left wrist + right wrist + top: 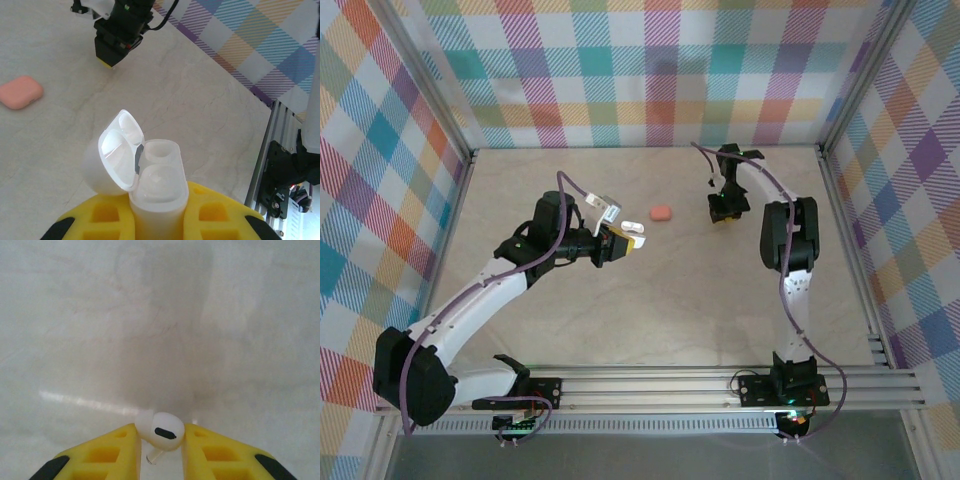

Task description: Insert wireless bluetooth earbuds into charging case

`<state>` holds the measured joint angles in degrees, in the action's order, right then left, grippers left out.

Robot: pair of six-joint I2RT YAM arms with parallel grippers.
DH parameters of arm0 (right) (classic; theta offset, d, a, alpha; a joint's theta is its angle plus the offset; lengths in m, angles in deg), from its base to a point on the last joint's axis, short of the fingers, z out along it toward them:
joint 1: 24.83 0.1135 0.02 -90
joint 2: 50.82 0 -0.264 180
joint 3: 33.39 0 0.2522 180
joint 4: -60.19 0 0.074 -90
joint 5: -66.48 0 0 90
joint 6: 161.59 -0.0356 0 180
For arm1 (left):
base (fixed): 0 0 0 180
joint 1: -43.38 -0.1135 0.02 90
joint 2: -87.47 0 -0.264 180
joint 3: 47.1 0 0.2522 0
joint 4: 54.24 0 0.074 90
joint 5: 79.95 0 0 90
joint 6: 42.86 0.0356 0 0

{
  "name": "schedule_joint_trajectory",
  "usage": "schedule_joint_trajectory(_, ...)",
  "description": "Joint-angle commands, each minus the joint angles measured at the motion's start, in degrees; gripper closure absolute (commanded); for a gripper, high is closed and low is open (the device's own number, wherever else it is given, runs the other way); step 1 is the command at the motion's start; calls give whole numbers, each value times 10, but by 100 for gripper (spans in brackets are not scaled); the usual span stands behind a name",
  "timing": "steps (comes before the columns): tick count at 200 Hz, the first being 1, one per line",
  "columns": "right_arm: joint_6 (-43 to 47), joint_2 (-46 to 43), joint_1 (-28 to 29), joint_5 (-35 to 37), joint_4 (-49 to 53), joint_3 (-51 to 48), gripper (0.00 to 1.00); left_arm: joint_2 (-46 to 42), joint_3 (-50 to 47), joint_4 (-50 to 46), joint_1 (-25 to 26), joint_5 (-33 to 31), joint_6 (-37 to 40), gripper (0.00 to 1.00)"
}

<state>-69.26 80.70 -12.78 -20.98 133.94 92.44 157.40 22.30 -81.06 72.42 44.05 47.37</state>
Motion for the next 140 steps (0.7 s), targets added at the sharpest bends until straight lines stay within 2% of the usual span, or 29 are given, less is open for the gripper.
schedule_joint_trajectory(1,-21,-101,9,-34,-28,-45,75,6,-6,46,-4,24,-34,100)
schedule_joint_trajectory(38,-33,-267,41,-59,-110,-170,78,1,-4,85,-2,30,-70,100)
schedule_joint_trajectory(52,-39,-330,57,-66,-143,-215,83,-4,-6,94,1,26,-78,100)
schedule_joint_trajectory(95,-58,-489,107,-58,-201,-296,83,-22,48,39,1,21,-25,100)
schedule_joint_trajectory(124,-73,-574,138,-68,-245,-345,83,-18,17,125,6,32,-65,100)
schedule_joint_trajectory(140,-82,-609,149,-84,-280,-371,84,-26,-10,178,15,30,-63,100)
